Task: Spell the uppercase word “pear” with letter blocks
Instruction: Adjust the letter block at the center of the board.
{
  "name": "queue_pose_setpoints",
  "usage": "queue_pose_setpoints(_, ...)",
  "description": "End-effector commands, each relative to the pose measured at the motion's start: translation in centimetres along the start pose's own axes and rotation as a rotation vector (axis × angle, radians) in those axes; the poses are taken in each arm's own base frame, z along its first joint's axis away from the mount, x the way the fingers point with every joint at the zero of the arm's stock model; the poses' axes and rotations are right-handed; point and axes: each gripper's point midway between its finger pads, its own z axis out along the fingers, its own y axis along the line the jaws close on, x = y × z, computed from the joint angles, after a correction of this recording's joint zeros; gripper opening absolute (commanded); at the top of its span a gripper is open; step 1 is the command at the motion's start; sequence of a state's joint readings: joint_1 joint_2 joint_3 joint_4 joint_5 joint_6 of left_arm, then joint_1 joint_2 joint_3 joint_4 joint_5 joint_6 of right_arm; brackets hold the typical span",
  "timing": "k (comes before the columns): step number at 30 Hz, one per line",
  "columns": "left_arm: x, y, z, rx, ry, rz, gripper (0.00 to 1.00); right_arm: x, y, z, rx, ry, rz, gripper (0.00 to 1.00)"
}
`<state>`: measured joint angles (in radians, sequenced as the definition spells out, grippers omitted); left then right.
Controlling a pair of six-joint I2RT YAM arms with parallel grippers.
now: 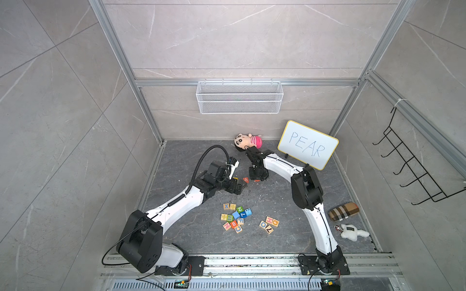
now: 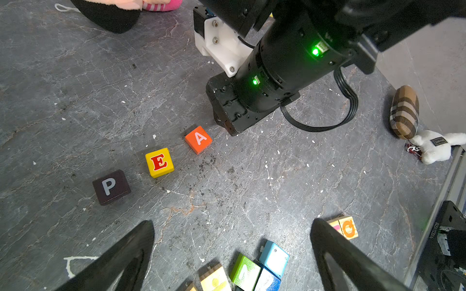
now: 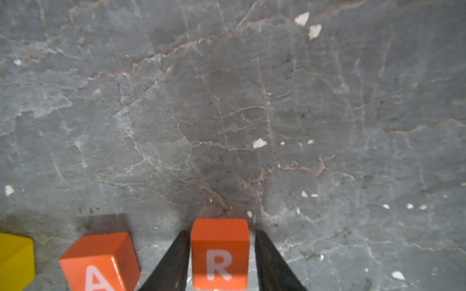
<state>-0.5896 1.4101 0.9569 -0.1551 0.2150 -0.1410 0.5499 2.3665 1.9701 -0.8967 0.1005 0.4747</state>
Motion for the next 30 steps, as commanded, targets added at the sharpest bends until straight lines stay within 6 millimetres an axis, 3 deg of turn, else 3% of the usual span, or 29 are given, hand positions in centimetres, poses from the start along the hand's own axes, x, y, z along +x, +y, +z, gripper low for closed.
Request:
queue_pose_setpoints(1,-1.40,-0.66,-1.02,0.015,-0.054,0.032,1.00,0.79,-0.03,0.76,0.018,0.026,-0.019,0.43)
queue_pose_setpoints(5,-1.45,-0.65,-1.01,0.016,-0.056,0.030,1.00,1.07,0.02,0.92,0.013,0.033,-0.022,0.37)
queue_pose_setpoints(13,-1.39,-0.72,-1.15,0.017,-0.058,0.027,1.00,1.13,0.53,0.15,-0.002,0.022,-0.020,0.37)
queue_pose_setpoints(22,-1.17,-0.59,-1.23,0.011,-0.060,0.026,1.00,1.57,0.36,0.92,0.017,0.040,-0.013,0.37)
queue_pose_setpoints(30,-1.02,-0.51,-1.14,0.008,-0.057,0.027,1.00,1.45,0.12,0.91,0.032,0.035,-0.017,0.48)
